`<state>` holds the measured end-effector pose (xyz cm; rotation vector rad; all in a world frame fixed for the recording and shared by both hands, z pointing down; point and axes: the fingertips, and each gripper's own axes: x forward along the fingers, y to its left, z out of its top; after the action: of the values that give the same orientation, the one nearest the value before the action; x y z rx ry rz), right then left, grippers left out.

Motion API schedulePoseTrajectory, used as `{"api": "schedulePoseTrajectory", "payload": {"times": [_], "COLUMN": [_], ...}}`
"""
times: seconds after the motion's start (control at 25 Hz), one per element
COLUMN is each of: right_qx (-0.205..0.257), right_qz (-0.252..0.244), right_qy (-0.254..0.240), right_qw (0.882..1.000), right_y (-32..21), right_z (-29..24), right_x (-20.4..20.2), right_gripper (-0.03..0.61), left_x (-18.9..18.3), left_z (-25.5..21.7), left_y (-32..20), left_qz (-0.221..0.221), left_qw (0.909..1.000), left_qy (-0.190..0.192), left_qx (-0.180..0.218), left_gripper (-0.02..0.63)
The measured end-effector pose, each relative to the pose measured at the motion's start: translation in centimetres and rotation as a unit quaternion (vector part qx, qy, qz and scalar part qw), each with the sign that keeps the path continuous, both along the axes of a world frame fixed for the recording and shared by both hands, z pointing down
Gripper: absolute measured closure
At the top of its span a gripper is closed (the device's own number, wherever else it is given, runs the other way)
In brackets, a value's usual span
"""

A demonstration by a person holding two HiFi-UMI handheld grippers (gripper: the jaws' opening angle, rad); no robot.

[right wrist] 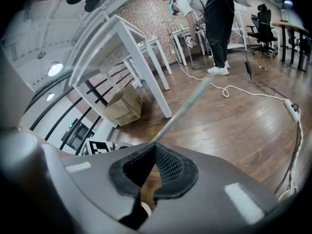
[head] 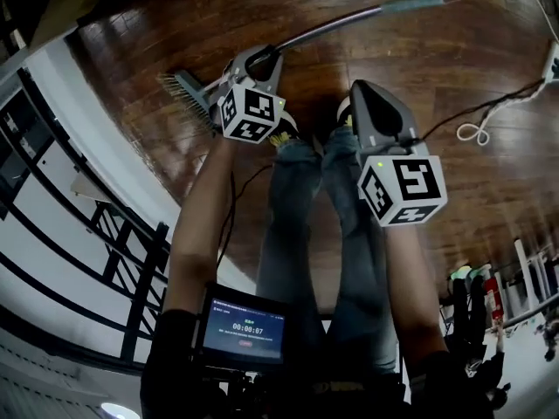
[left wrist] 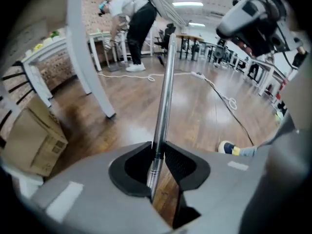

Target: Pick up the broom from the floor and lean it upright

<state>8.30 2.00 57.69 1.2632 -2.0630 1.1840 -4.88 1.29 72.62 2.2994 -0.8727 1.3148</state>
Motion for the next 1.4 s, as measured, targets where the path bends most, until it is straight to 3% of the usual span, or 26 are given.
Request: {"api": "schedulePoseTrajectory", "payload": {"times": [0.12, 0.2, 0.28, 0.4, 0.52, 0.8, 1.0, 1.4], "right_qx": [0.027, 0.045, 0.060, 0.076, 0.076, 0.065, 0.063, 0.054], "right_qz": [-0.020, -0.042, -0.067, -0.106, -0.121, -0.133, -0.127, -0.115], "right_qy": [-0.006, -0.008, -0.004, 0.006, 0.017, 0.028, 0.025, 0.017], "right_qw": [0.999, 0.998, 0.996, 0.991, 0.990, 0.989, 0.990, 0.992], "right_y": [-0.3, -0.6, -0.3, 0.3, 1.7, 3.2, 1.9, 0.7], "right_z": [-6.6, -9.8, -12.2, -14.4, -17.2, -19.6, -18.9, -18.8], "right_x": [-1.6, -3.0, -4.5, -6.0, -6.1, -7.4, -8.2, -8.9], "right_gripper": [0.574, 0.574, 0.574, 0.574, 0.574, 0.574, 0.574, 0.574], "left_x": [-4.1, -6.8, -9.9, -13.4, -14.5, -15.0, -16.1, -17.5], "left_z": [-7.3, -10.9, -13.2, -14.8, -17.6, -20.1, -19.8, -20.3], "left_y": [-1.8, -2.7, -3.1, -3.6, -4.3, -8.1, -12.6, -17.6], "left_qz": [-0.081, -0.133, -0.192, -0.288, -0.333, -0.324, -0.338, -0.337], "left_qw": [0.9951, 0.9860, 0.9724, 0.9437, 0.9254, 0.9258, 0.9197, 0.9223], "left_qy": [0.039, 0.070, 0.091, 0.115, 0.131, 0.140, 0.138, 0.123], "left_qx": [0.040, 0.072, 0.097, 0.116, 0.125, 0.135, 0.144, 0.144], "left_gripper": [0.512, 0.514, 0.517, 0.518, 0.518, 0.518, 0.518, 0.518]}}
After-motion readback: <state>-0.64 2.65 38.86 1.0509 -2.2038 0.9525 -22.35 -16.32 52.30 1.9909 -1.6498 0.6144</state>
